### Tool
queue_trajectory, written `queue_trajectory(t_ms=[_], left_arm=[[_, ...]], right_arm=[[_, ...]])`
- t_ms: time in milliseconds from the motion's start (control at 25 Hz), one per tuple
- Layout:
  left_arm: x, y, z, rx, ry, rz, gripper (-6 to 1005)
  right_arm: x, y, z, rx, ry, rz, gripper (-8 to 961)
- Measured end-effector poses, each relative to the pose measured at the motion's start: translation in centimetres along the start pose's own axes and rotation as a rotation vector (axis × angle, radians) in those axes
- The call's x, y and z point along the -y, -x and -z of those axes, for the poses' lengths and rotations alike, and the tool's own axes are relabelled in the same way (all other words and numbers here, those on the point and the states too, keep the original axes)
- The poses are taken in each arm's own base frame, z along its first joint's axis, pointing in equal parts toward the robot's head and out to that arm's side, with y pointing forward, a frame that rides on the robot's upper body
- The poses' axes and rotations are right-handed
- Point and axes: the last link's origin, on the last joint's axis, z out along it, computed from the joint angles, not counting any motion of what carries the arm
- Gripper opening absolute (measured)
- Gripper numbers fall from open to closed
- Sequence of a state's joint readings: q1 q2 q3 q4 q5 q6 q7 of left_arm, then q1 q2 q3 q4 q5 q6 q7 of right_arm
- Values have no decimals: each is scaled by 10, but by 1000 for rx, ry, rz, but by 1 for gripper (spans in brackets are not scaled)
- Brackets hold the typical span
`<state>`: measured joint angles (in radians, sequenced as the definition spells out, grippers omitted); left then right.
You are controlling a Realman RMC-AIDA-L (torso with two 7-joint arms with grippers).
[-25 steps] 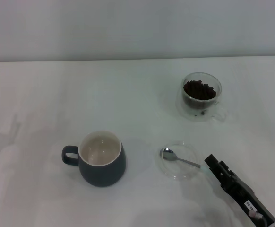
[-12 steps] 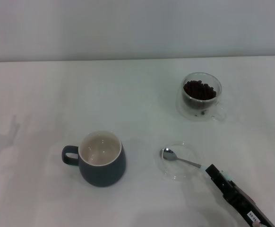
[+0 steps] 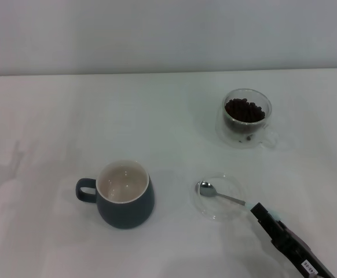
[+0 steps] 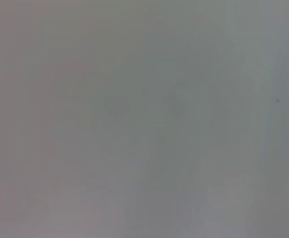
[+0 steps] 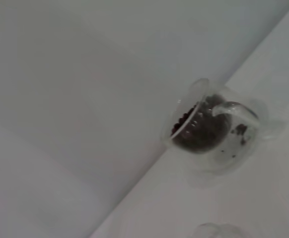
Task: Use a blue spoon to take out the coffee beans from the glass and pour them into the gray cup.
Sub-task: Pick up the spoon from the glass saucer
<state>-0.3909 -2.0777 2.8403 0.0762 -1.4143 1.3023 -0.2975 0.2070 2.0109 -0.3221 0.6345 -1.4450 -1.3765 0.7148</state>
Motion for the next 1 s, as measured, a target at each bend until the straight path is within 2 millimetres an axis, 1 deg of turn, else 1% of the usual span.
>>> queue_trajectory(t_ms=[120, 320, 560, 800, 1000], left_arm=[[1, 0, 1, 0, -5, -1, 801], [4, 1, 4, 1, -16, 1, 803], [4, 0, 4, -2, -17, 1, 802], [3, 0, 4, -1, -9, -1, 803], [2, 0, 4, -2, -6, -1, 803]], right_arm=[[-2, 0, 0, -2, 13, 3, 435], [-2, 0, 0, -6, 18, 5, 386], [-1, -2, 2, -25, 19, -6, 361], [0, -6, 7, -80, 44, -31, 361], [-1, -7, 6, -100, 65, -32, 362]])
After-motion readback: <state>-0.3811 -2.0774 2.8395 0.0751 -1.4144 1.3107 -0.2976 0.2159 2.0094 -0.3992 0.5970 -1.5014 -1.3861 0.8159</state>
